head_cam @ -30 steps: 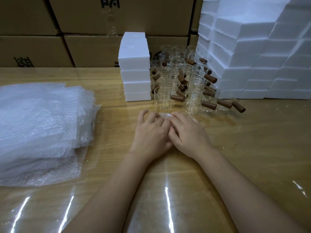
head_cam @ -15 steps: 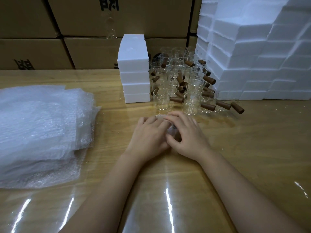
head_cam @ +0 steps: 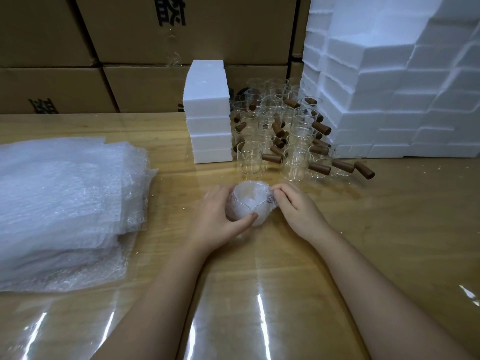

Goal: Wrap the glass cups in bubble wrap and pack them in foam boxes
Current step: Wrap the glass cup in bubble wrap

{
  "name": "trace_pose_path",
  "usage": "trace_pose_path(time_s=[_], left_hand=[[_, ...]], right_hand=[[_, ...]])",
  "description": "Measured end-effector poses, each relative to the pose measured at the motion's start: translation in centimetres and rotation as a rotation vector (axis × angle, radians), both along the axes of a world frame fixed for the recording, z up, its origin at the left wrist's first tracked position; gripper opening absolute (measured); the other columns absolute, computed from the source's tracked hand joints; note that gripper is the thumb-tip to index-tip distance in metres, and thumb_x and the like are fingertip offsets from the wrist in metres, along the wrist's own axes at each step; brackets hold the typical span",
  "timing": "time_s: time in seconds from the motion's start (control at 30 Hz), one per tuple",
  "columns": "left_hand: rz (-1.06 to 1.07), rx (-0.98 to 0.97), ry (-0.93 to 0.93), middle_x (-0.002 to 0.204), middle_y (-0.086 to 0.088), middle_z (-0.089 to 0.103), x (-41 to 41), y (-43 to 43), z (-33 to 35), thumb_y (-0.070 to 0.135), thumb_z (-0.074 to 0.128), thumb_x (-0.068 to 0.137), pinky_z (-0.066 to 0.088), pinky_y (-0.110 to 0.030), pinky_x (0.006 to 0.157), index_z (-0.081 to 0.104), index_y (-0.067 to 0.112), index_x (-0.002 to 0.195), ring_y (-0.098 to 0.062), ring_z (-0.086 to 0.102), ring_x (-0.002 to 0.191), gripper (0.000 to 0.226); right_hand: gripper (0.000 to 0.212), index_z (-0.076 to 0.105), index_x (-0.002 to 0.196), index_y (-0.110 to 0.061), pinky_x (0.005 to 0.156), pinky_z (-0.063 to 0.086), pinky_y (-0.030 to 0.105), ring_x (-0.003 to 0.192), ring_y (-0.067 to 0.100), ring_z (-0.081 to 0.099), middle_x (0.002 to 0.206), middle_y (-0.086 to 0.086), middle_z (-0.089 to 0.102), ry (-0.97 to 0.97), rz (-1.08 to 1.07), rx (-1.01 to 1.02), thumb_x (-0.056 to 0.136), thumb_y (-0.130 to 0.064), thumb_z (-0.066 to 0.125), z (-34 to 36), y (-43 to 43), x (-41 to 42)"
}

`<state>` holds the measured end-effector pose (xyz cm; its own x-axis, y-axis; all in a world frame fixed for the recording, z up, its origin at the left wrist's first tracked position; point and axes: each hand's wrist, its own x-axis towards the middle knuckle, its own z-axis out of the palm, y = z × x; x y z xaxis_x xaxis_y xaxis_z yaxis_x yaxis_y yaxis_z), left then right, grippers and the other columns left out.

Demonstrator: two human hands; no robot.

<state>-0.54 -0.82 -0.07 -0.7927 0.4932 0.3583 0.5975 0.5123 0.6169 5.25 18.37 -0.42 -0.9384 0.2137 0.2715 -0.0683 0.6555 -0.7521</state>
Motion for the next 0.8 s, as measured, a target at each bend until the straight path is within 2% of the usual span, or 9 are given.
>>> trace_pose_path(time_s=[0.13, 0.23, 0.33, 0.4, 0.5, 0.57, 0.67, 0.73, 0.8], left_hand=[[-0.038, 0.052, -0.024, 0.113, 0.012, 0.049, -0.16, 0.09, -0.4, 0.065, 0.058, 0.064, 0.044, -0.028, 0.09, 0.048, 0.019, 0.136, -0.011, 0.051, 0.108, 0.086], [-0.067, 0.122, -0.083, 0.12, 0.016, 0.043, -0.11, -0.11, -0.64, 0.064, 0.062, 0.065, 0.046, -0.024, 0.091, 0.042, 0.022, 0.14, -0.003, 0.049, 0.11, 0.089], [-0.039, 0.291, -0.171, 0.12, 0.02, 0.047, -0.14, -0.43, -0.55, 0.063, 0.058, 0.071, 0.047, -0.012, 0.084, 0.046, 0.03, 0.133, 0.005, 0.051, 0.108, 0.071], [0.019, 0.386, -0.215, 0.116, 0.017, 0.052, -0.23, -0.49, -0.29, 0.056, 0.058, 0.077, 0.044, -0.006, 0.078, 0.053, 0.029, 0.122, 0.009, 0.054, 0.102, 0.052], [0.094, 0.433, -0.245, 0.105, 0.01, 0.056, -0.55, -0.39, -0.17, 0.032, 0.063, 0.089, 0.04, -0.001, 0.069, 0.061, 0.029, 0.098, 0.015, 0.055, 0.086, 0.01], [0.114, 0.436, -0.237, 0.098, 0.008, 0.057, -0.71, -0.42, -0.3, 0.022, 0.063, 0.091, 0.04, -0.002, 0.066, 0.062, 0.032, 0.087, 0.013, 0.056, 0.079, 0.011], [0.077, 0.412, -0.235, 0.095, 0.007, 0.061, -0.8, -0.43, -0.56, 0.02, 0.063, 0.09, 0.041, -0.004, 0.065, 0.062, 0.034, 0.082, 0.009, 0.058, 0.075, 0.017], [0.069, 0.418, -0.22, 0.096, 0.007, 0.061, -0.82, -0.36, -0.6, 0.02, 0.063, 0.09, 0.041, -0.004, 0.066, 0.062, 0.034, 0.084, 0.009, 0.059, 0.078, 0.015], [0.096, 0.435, -0.208, 0.098, 0.007, 0.06, -0.77, -0.35, -0.49, 0.022, 0.063, 0.09, 0.04, -0.002, 0.067, 0.062, 0.032, 0.087, 0.011, 0.058, 0.081, 0.011]], right_hand=[[0.026, 0.062, 0.11, -0.009, 0.082, 0.032, 0.003, 0.092, 0.0, 0.047, 0.102, 0.0, 0.055, 0.016, 0.051, 0.036, 0.102, -0.017, 0.039, 0.09, -0.22, -0.01], [0.026, 0.061, 0.112, -0.009, 0.082, 0.031, 0.003, 0.094, 0.0, 0.047, 0.103, -0.001, 0.054, 0.01, 0.058, 0.03, 0.102, -0.016, 0.039, 0.04, -0.12, -0.02], [0.024, 0.061, 0.113, -0.013, 0.081, 0.033, 0.002, 0.099, 0.003, 0.051, 0.107, -0.003, 0.057, 0.014, 0.047, -0.023, 0.101, -0.02, 0.041, 0.07, -0.13, 0.02], [0.023, 0.06, 0.116, -0.018, 0.082, 0.036, 0.005, 0.102, 0.005, 0.053, 0.111, -0.006, 0.058, 0.035, 0.02, -0.051, 0.1, -0.024, 0.043, 0.2, -0.12, 0.05], [0.033, 0.052, 0.128, -0.024, 0.091, 0.043, 0.024, 0.106, 0.008, 0.052, 0.117, -0.009, 0.052, 0.079, -0.008, -0.014, 0.097, -0.032, 0.048, 0.37, -0.12, 0.29], [0.047, 0.042, 0.137, -0.032, 0.099, 0.037, 0.03, 0.117, 0.007, 0.045, 0.128, -0.012, 0.046, 0.083, 0.026, 0.092, 0.092, -0.044, 0.05, 0.41, -0.31, 0.53], [0.062, 0.031, 0.141, -0.045, 0.102, 0.02, 0.028, 0.123, -0.004, 0.027, 0.138, -0.019, 0.034, 0.107, 0.062, 0.308, 0.082, -0.063, 0.041, 0.29, -0.77, 0.81], [0.063, 0.028, 0.14, -0.048, 0.103, 0.018, 0.029, 0.123, -0.005, 0.026, 0.139, -0.019, 0.035, 0.126, 0.046, 0.322, 0.081, -0.066, 0.037, 0.24, -0.86, 0.81], [0.062, 0.031, 0.141, -0.042, 0.107, 0.024, 0.036, 0.124, 0.001, 0.034, 0.137, -0.017, 0.039, 0.149, -0.008, 0.271, 0.083, -0.065, 0.034, 0.19, -0.7, 0.71]])
